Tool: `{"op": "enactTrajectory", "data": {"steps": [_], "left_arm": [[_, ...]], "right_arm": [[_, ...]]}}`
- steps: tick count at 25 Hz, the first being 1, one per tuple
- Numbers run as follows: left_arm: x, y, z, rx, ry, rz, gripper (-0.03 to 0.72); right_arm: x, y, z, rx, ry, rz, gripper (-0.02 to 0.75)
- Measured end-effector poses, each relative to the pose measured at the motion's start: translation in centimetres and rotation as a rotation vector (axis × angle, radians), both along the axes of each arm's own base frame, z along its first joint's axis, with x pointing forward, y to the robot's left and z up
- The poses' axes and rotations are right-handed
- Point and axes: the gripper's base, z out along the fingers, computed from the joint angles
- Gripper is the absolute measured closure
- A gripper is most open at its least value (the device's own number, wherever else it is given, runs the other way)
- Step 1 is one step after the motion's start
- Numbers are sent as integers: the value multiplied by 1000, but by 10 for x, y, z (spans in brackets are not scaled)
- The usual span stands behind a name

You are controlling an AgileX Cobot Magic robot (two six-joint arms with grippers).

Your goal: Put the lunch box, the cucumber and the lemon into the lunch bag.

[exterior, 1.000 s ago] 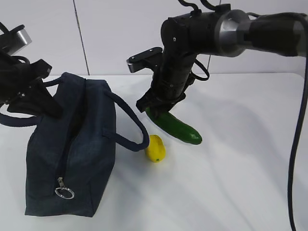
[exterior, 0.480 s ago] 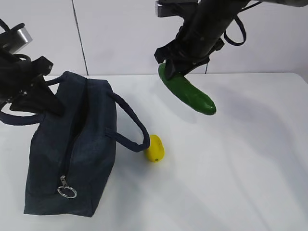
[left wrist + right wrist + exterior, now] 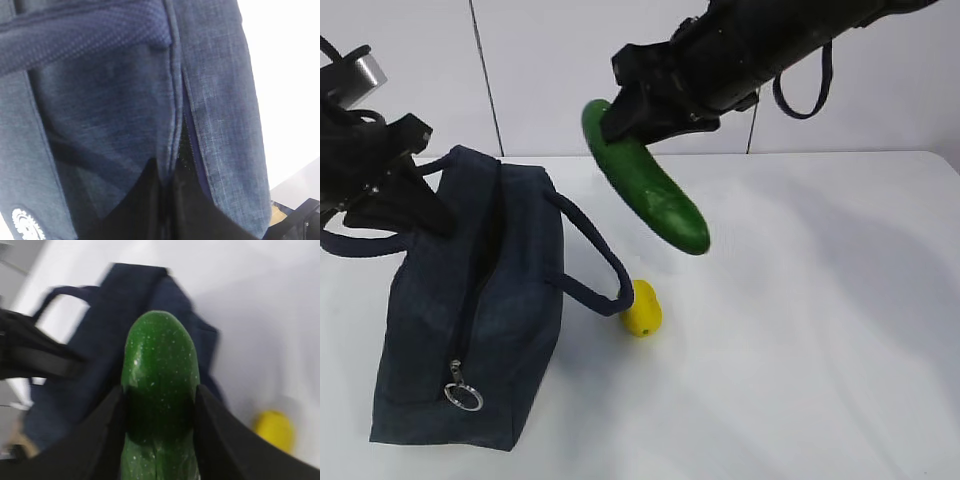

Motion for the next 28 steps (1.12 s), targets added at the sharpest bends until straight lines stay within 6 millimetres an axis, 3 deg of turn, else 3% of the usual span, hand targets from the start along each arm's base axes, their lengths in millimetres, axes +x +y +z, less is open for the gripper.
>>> {"op": "enactTrajectory", "data": {"steps": [9, 16, 28], "left_arm": [[1, -1, 1, -9, -7, 7, 689], [2, -1, 1, -20, -22, 13, 689], [4, -3, 4, -53, -38, 18, 689]], "right_arm": [[-5, 20, 2, 313, 92, -16, 440], [4, 47, -29, 420, 218, -80, 440], [12, 70, -73, 371, 248, -154, 441]]}}
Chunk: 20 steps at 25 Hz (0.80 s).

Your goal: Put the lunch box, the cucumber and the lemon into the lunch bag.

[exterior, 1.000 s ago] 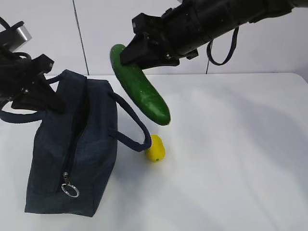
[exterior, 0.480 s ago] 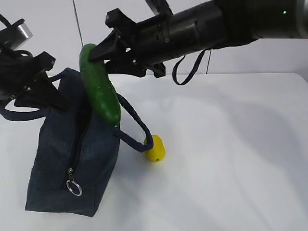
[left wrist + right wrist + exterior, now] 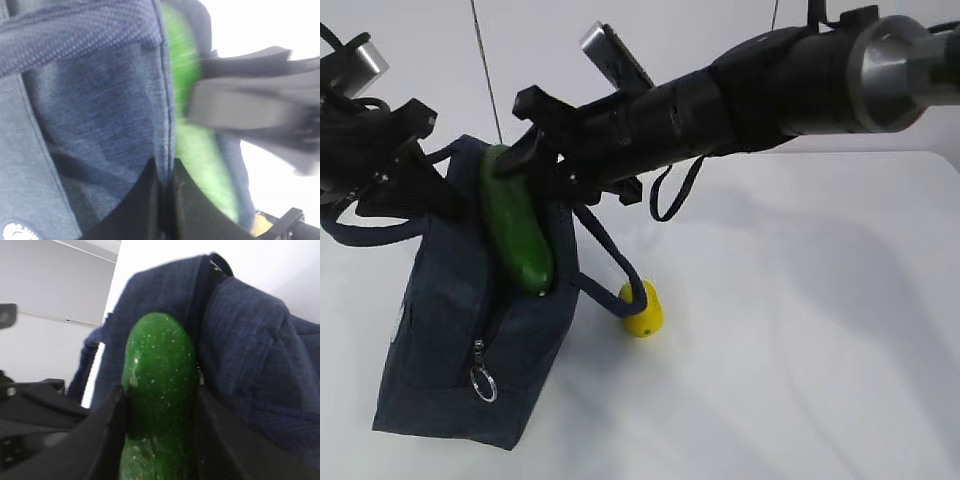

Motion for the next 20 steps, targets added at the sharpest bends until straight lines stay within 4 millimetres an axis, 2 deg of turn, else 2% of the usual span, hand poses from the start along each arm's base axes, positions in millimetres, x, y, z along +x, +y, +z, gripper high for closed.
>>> {"op": "enactTrajectory", "data": {"steps": [11, 20], "left_arm": [[1, -1, 1, -22, -1, 9, 689], [1, -2, 2, -28, 0, 9, 689]], "right_arm": [[1, 14, -37, -87, -35, 31, 444], [-1, 18, -40, -109, -90, 68, 445]]}}
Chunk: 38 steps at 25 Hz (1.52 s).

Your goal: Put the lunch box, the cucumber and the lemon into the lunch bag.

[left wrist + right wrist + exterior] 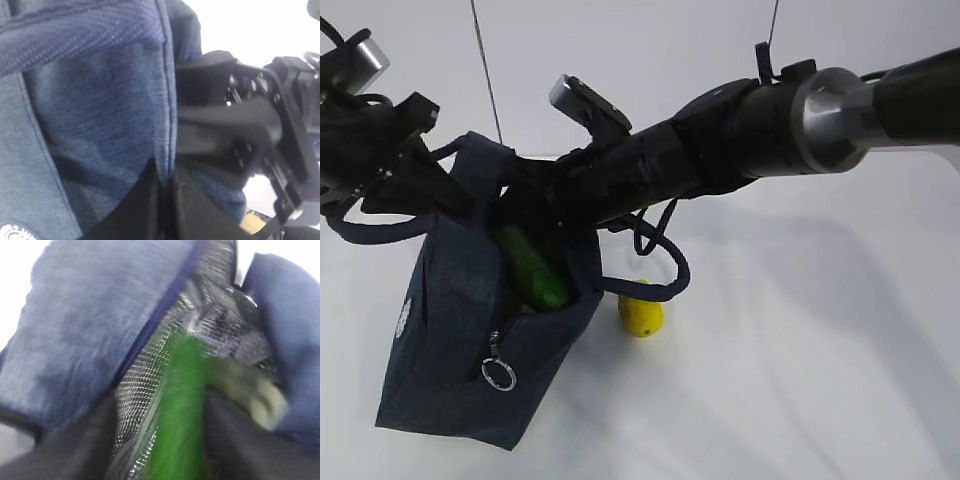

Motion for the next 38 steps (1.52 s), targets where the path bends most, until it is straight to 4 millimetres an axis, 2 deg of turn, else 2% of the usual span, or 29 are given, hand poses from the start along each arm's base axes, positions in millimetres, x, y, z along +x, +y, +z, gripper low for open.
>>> {"op": "enactTrajectory", "data": {"steps": [3, 6, 8, 12, 14, 21, 25, 33, 38], "left_arm": [[0, 0, 0, -1, 0, 1, 689], [0, 0, 0, -2, 3, -2, 689], [0, 0, 0, -2, 3, -5, 689], [-1, 0, 0, -3, 6, -8, 689], [-1, 0, 0, 0, 7, -11, 689], [-2, 2, -2, 42, 0, -28, 689], [-2, 4, -4, 67, -5, -37, 689], [-2, 9, -7, 130, -11, -57, 689], [0, 21, -8, 144, -4, -23, 689]], "right_arm": [[-1, 2, 1, 4, -44, 30, 409], [-2, 4, 2, 5, -81, 54, 307], [-3, 4, 2, 2, -93, 72, 267], [-9, 2, 5, -37, -127, 163, 251], [-12, -2, 15, -73, -175, 207, 248], [-20, -32, 71, -163, -301, 240, 244], [-19, -54, 87, -249, -328, 220, 244], [-18, -86, 74, -492, -197, 230, 244], [-18, -95, 69, -583, -147, 212, 244]]}}
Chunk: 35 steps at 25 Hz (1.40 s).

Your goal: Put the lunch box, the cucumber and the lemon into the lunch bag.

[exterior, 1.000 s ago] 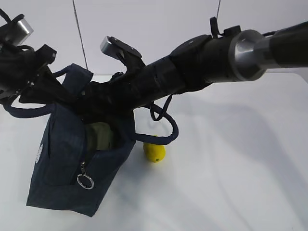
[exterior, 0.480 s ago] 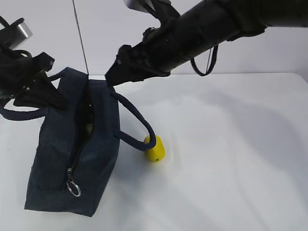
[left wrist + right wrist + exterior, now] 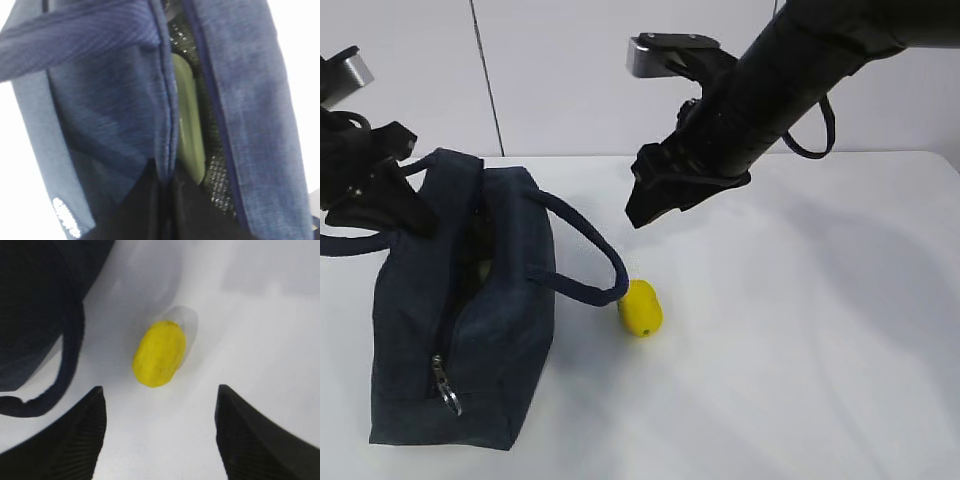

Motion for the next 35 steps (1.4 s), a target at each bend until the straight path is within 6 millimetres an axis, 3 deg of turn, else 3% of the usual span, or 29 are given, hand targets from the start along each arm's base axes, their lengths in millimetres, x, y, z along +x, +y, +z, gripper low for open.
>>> {"op": "enactTrajectory", "data": {"steps": [4, 8, 25, 35], "left_arm": [[2, 10, 0, 6, 5, 26, 689], [1, 13, -2, 31, 11, 21, 689], [1, 14, -2, 36, 15, 19, 690], [1, 14, -2, 27, 18, 24, 689]], "right_arm": [[0, -6, -6, -57, 10, -45, 244], [-3, -9, -24, -66, 31, -77, 244], [14, 8, -100, 11, 155, -129, 183], [19, 14, -117, 49, 172, -128, 183]]}}
